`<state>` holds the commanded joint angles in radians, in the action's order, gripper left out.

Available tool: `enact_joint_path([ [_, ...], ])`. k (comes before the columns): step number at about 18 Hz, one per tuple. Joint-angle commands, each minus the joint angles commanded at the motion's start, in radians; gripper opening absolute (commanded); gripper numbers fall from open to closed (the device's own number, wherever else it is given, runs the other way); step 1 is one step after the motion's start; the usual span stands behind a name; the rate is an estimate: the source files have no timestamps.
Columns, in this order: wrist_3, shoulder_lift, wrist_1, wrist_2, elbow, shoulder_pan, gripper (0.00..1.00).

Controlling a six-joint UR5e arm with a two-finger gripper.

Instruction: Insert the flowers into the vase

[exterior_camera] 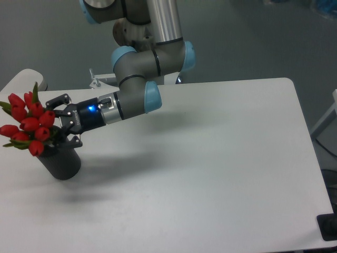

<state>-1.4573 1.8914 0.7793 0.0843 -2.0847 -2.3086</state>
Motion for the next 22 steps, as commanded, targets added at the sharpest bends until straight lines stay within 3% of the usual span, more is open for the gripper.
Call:
enact_joint_path([
  [7,-0.002,-0.014,-0.006,0.051,0.002,-0.038,1.00],
  [9,-0.008,-0.053,-0.005,0.067,0.000,-0.066,1.00],
  [12,-0.008,-0.123,-0.003,0.191,-0.002,-0.141,1.00],
  [15,0.011,-0.175,0.002,0.346,0.043,-0.219,1.00],
  [22,0.075,-0.190,0.003,0.504,0.144,-0.365,1.00],
])
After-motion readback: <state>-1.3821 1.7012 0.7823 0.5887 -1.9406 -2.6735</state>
